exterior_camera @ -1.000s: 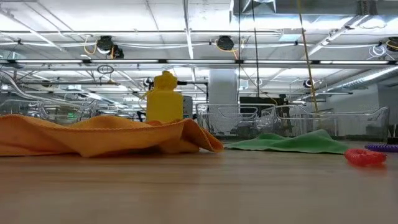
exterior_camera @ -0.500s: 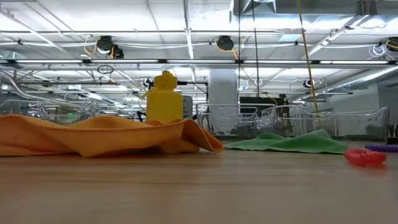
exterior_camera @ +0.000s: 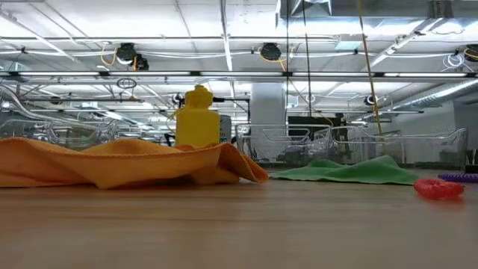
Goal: Pick & Place Sports Items
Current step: Put the purple water bottle into the top right transparent bin
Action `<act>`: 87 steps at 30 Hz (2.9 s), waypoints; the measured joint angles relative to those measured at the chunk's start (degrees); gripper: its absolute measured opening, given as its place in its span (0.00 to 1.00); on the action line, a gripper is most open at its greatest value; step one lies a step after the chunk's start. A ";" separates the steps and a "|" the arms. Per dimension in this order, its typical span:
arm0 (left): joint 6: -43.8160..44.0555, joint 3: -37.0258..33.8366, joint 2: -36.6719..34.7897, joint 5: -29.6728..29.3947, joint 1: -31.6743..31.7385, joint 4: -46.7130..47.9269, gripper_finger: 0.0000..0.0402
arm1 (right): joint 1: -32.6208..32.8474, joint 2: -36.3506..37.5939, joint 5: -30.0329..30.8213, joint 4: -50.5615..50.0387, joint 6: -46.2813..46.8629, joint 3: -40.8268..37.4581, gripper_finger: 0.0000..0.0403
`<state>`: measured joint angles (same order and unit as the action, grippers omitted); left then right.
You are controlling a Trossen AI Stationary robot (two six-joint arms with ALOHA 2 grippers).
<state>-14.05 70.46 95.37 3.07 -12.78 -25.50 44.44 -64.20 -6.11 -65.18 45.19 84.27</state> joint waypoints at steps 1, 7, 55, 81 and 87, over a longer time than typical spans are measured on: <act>0.00 0.00 0.00 0.03 0.00 0.00 0.12 | -0.23 0.00 -0.02 0.93 -0.64 0.00 0.63; 0.14 0.00 0.02 0.04 0.00 0.00 0.12 | -0.65 0.00 0.00 6.04 -1.59 0.00 0.65; -0.21 0.00 0.00 -0.02 0.00 0.96 0.12 | 1.49 -8.07 3.10 -23.35 5.29 -1.73 0.64; 0.29 0.00 0.00 -0.03 0.00 1.40 0.12 | 8.17 -8.11 6.87 -15.33 7.69 -5.74 0.64; 0.44 0.00 0.00 -0.04 0.00 1.40 0.12 | 8.18 -8.11 6.01 -14.32 7.28 -6.49 0.64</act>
<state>-13.61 70.46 95.37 3.03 -12.78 -24.10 52.62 -72.31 -0.10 -79.50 52.47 77.78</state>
